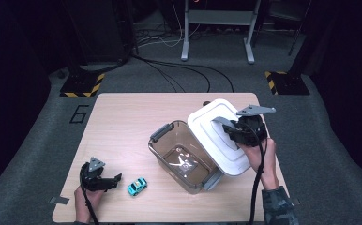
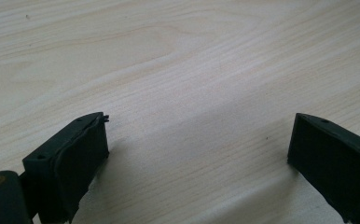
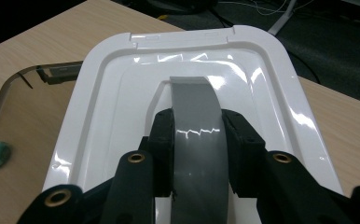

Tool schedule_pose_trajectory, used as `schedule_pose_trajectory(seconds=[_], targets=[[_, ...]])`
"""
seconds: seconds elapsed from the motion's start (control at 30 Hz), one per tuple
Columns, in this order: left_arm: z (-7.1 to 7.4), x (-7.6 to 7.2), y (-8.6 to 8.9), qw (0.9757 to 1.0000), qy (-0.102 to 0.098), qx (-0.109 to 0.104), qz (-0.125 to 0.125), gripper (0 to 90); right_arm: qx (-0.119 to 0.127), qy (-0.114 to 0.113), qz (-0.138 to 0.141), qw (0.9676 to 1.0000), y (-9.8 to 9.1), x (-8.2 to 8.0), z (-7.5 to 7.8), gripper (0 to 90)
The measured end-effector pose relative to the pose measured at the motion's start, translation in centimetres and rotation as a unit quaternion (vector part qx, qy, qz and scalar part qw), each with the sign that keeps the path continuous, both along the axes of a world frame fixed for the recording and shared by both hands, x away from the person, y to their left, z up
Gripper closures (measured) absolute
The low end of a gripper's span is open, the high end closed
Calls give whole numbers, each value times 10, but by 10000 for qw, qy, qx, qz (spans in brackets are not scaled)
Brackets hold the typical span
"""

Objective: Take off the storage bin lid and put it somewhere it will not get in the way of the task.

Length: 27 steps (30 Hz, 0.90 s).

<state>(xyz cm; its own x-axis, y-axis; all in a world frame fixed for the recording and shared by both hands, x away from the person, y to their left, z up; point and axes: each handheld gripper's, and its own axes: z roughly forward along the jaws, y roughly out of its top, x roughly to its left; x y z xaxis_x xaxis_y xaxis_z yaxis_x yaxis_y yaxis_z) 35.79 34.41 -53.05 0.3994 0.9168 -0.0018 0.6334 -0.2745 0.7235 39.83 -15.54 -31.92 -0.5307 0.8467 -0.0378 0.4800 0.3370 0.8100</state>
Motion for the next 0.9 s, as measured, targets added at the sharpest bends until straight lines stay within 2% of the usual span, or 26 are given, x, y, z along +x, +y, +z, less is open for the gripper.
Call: schedule_pose_trajectory(seconds=[0.47,0.63,0.9], targets=[[0,0,0,10000,0,0,0,46,61,-46,-511,9987,-34,3,-7,665],[0,0,0,10000,0,1,-1,46,115,-56,-749,9971,-47,6,-11,665],[0,0,0,10000,1,2,-1,46,88,-57,-1095,9939,-56,14,-21,665]])
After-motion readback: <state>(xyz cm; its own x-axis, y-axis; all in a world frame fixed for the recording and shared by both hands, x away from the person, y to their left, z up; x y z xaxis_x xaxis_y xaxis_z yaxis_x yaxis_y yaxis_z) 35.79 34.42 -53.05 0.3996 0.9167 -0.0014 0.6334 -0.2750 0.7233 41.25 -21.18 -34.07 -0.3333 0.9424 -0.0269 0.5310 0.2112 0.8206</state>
